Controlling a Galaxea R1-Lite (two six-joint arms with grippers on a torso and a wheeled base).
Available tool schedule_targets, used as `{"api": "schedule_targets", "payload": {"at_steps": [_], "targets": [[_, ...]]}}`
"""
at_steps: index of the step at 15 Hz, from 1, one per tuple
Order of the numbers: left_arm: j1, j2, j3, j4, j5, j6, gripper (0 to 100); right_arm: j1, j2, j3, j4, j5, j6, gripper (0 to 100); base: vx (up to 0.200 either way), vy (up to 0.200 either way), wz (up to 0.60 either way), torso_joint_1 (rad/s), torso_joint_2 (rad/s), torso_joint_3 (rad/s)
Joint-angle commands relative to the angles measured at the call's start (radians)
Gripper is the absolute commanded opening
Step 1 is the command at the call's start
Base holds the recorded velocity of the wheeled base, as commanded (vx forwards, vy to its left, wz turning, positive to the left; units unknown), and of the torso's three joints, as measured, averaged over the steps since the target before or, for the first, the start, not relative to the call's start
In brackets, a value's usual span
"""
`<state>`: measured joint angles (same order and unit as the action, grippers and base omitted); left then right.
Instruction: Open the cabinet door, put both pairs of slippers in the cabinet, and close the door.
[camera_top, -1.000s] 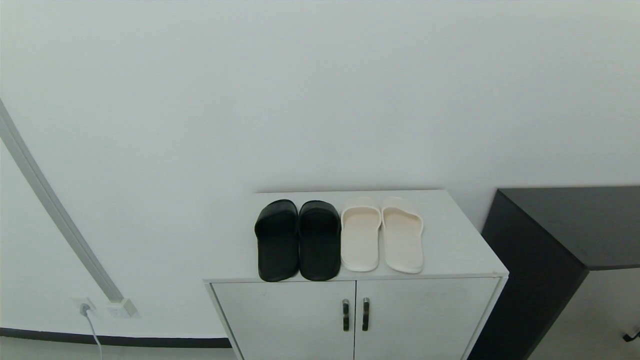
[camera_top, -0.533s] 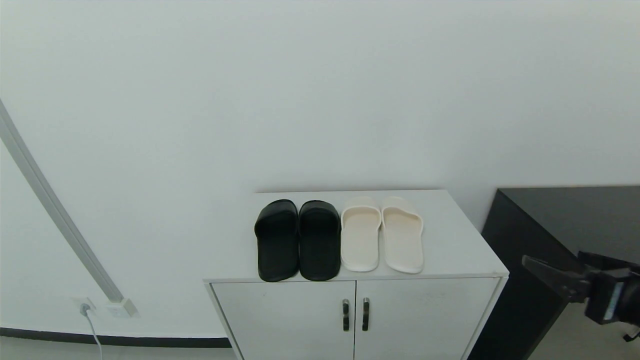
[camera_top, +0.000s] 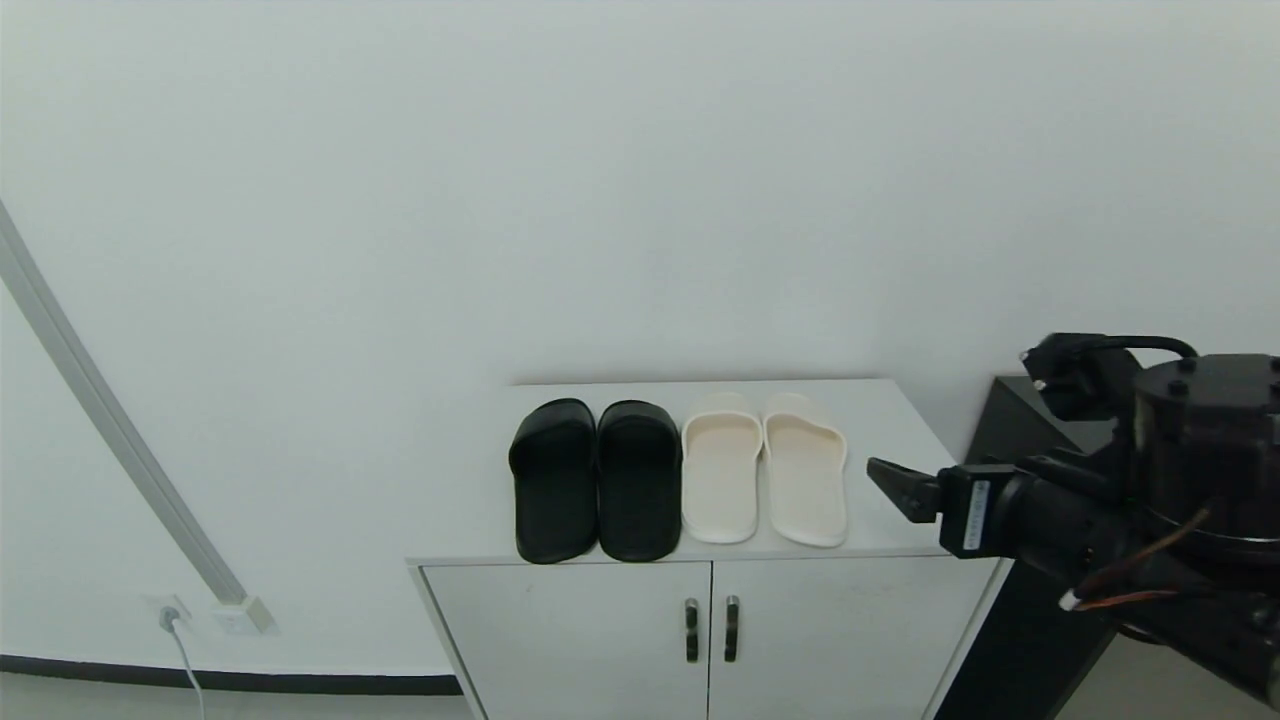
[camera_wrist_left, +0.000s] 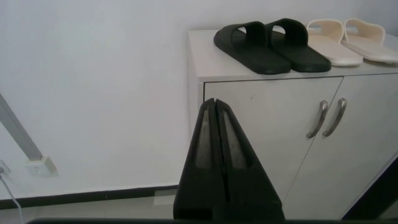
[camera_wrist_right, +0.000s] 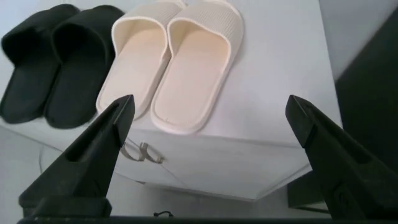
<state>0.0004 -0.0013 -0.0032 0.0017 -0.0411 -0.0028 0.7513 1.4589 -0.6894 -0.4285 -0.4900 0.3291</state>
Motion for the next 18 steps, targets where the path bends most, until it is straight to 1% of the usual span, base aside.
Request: {"api": "schedule_targets", "payload": {"at_steps": [1, 4, 6, 7, 10, 15, 18], "targets": [[0.001, 0.001, 0.0, 0.0, 0.0, 0.0, 0, 0.036, 0.153, -0.087, -0.001, -0.045, 0.028, 100, 0.0, 0.0, 0.0, 0.0, 0.0, 0.0], [0.001, 0.001, 0.0, 0.0, 0.0, 0.0, 0, 0.072, 0.284, -0.18, -0.01, -0.124, 0.05, 100, 0.0, 0.0, 0.0, 0.0, 0.0, 0.0], [0.001, 0.001, 0.0, 0.0, 0.0, 0.0, 0, 0.077, 0.38, -0.222, -0.085, -0.159, 0.045, 100, 0.0, 0.0, 0.0, 0.0, 0.0, 0.0], [0.001, 0.001, 0.0, 0.0, 0.0, 0.0, 0, 0.076, 0.417, -0.242, -0.122, -0.165, 0.045, 100, 0.0, 0.0, 0.0, 0.0, 0.0, 0.0], [0.001, 0.001, 0.0, 0.0, 0.0, 0.0, 0, 0.066, 0.492, -0.309, -0.134, -0.165, 0.044, 100, 0.0, 0.0, 0.0, 0.0, 0.0, 0.0], [0.001, 0.001, 0.0, 0.0, 0.0, 0.0, 0, 0.003, 0.635, -0.47, -0.122, -0.162, 0.013, 100, 0.0, 0.0, 0.0, 0.0, 0.0, 0.0], [0.001, 0.001, 0.0, 0.0, -0.002, 0.001, 0, -0.029, 0.71, -0.573, -0.084, -0.154, 0.01, 100, 0.0, 0.0, 0.0, 0.0, 0.0, 0.0]]}}
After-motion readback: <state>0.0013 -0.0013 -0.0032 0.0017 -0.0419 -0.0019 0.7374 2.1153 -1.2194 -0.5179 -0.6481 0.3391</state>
